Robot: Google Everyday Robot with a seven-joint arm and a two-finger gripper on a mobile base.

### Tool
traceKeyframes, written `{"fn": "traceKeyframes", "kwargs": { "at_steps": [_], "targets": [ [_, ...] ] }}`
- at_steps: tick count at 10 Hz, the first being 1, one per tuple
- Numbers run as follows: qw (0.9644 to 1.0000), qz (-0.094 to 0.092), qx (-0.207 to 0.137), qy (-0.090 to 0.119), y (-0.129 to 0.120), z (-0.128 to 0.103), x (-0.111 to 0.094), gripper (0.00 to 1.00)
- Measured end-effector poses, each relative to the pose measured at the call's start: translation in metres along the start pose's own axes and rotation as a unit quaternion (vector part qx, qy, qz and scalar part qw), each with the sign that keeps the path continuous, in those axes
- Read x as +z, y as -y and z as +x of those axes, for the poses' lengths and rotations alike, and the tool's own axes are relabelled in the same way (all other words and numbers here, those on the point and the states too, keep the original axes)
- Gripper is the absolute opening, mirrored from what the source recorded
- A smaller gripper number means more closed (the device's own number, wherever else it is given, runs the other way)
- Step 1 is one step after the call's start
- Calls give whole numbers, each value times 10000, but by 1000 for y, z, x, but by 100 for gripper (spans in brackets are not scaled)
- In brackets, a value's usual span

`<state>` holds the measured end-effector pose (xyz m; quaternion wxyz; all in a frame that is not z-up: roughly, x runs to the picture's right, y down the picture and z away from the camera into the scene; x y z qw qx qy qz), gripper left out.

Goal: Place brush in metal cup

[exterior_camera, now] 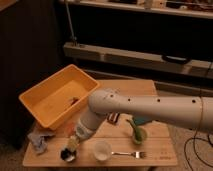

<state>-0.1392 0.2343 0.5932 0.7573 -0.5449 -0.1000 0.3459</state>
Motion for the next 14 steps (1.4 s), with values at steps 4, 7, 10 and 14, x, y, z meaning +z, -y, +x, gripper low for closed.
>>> {"fn": "traceKeyframes", "kwargs": {
  "at_steps": [4, 7, 10, 14],
  "targets": [
    [10000, 3, 10, 6, 0, 0, 0, 0],
    [10000, 4, 14, 9, 0, 0, 0, 0],
    [10000, -54, 60, 51, 5, -1, 3, 0],
    [9996, -186, 80, 183, 13, -4, 19, 0]
  ]
}}
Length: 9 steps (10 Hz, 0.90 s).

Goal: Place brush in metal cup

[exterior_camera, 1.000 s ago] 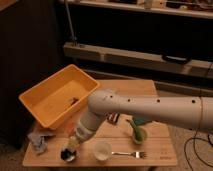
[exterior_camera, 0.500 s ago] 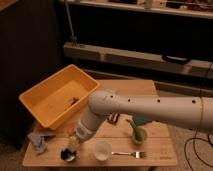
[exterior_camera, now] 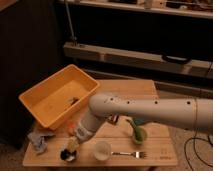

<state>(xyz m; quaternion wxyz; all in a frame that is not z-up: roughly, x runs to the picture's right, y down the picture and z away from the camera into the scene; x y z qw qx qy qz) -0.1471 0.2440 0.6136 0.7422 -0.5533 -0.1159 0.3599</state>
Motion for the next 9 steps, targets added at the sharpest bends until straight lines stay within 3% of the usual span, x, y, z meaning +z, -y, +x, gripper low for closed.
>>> {"fn": "traceKeyframes", "kwargs": {
  "at_steps": [3, 4, 9],
  "targets": [
    [9998, -146, 49, 91, 6, 1, 4, 2],
    [9998, -173, 45, 78, 4, 2, 5, 9],
    [9993, -370, -51, -16, -8, -2, 11, 61]
  ]
}}
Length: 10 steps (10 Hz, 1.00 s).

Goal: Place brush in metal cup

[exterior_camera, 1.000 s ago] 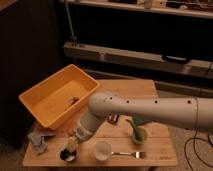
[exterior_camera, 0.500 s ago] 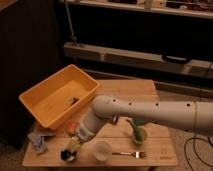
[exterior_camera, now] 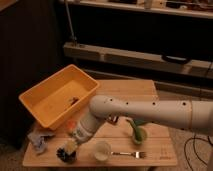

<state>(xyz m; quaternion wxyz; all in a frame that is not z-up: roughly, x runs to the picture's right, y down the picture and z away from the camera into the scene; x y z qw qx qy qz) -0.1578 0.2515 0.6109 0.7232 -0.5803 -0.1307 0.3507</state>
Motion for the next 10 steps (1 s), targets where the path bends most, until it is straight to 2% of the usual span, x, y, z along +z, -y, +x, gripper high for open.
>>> {"fn": "traceKeyframes", "kwargs": {
  "at_steps": [2, 7, 10],
  "targets": [
    [9999, -101, -88, 12, -8, -3, -2, 79],
    [9997, -162, -155, -14, -19, -4, -7, 80],
    [9997, -94, 177, 113, 3, 9, -24, 80]
  ]
}}
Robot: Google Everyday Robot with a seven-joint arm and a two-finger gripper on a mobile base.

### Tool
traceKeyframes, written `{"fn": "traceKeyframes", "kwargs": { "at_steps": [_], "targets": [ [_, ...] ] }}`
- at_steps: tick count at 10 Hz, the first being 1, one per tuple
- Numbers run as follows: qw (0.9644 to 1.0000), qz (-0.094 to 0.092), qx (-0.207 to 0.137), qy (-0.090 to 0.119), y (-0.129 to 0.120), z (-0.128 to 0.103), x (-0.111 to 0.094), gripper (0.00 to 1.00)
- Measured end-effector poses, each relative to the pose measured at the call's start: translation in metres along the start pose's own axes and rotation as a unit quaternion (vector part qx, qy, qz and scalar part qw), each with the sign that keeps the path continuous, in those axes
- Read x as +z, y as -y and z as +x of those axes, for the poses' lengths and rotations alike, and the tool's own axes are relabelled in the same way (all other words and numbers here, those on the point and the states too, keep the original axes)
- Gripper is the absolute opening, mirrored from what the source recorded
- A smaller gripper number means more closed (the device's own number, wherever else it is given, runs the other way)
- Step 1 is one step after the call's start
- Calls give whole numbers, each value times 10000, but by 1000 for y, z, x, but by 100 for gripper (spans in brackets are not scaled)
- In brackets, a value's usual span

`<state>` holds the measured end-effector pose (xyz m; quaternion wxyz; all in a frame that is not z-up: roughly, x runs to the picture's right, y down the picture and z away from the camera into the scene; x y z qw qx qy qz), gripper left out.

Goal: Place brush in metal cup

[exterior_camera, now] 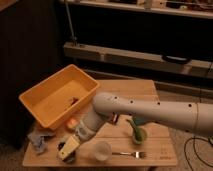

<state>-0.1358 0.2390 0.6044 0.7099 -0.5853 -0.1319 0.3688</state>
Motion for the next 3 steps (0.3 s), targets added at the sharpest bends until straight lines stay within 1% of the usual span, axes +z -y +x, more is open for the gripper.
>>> {"fn": "traceKeyframes", "kwargs": {
  "at_steps": [1, 2, 3],
  "targets": [
    [9999, 62, 96, 67, 10, 6, -9, 80],
    [9998, 106, 163, 87, 17, 13, -16, 80],
    [9998, 103, 143, 81, 16, 12, -15, 80]
  ]
}}
